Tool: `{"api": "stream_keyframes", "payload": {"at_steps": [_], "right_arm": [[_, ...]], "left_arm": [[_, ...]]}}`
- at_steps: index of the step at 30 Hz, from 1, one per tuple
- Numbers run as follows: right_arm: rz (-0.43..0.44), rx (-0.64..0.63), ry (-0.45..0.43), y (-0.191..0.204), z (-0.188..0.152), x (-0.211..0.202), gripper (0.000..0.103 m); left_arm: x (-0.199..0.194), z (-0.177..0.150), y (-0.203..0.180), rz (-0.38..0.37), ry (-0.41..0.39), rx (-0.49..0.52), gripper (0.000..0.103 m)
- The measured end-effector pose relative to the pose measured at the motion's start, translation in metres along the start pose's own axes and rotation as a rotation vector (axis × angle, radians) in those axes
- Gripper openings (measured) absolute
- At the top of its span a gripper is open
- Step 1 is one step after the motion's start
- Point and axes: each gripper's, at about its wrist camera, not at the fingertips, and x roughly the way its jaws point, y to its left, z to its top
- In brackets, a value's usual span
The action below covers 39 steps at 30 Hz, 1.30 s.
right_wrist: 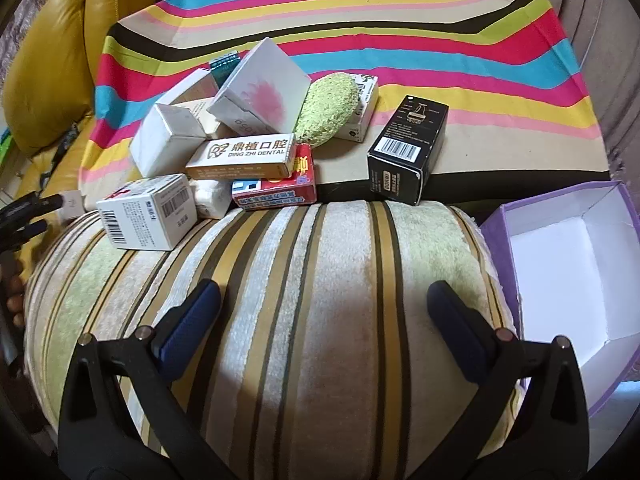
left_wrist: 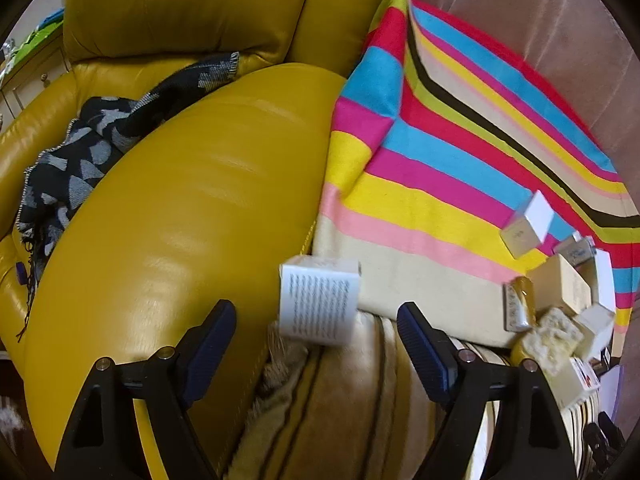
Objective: Organize objects
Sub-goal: 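Grasp the white printed cube box with the left tool while the right tool grasps the black box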
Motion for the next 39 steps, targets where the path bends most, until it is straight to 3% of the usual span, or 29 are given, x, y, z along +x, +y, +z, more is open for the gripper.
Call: {"api": "stream_keyframes", "payload": {"at_steps": [4,5,7,9,19,24,29,32,39], "right_arm": [[0.023,-0.025,0.020,-0.001,0.002,0.000,0.103],[0.035,-0.022,0.021,-0.003,0.002,-0.001,0.103],[0.057,0.000,0.005,-0.009,0.002,-0.004,0.103],[0.072,0.041,-0.016,-0.017,0.002,-0.007,0.103],[0.037,0.158,-0.094,-0.051,0.022,-0.018,0.103],[-0.015,0.124,-0.095,-0.051,0.044,-0.004,0.103],[-0.082,0.098,-0.088,-0.045,0.062,0.013,0.102],[-0.150,0.080,-0.076,-0.039,0.069,0.023,0.097],[-0.207,0.065,-0.031,-0.039,0.081,0.044,0.082]], "left_arm": [[0.008,0.003,-0.007,-0.007,0.010,0.047,0.080],[0.009,0.003,-0.009,-0.015,0.017,0.057,0.067],[0.017,0.000,-0.009,-0.040,0.051,0.061,0.051],[0.025,-0.003,-0.007,-0.071,0.083,0.050,0.045],[0.001,-0.012,-0.021,-0.049,-0.010,0.125,0.043],[-0.023,-0.016,-0.038,-0.015,-0.093,0.179,0.043],[-0.035,-0.021,-0.063,-0.061,-0.113,0.201,0.043],[-0.036,-0.028,-0.079,-0.081,-0.121,0.206,0.043],[-0.046,-0.045,-0.102,-0.117,-0.135,0.222,0.043]]}}
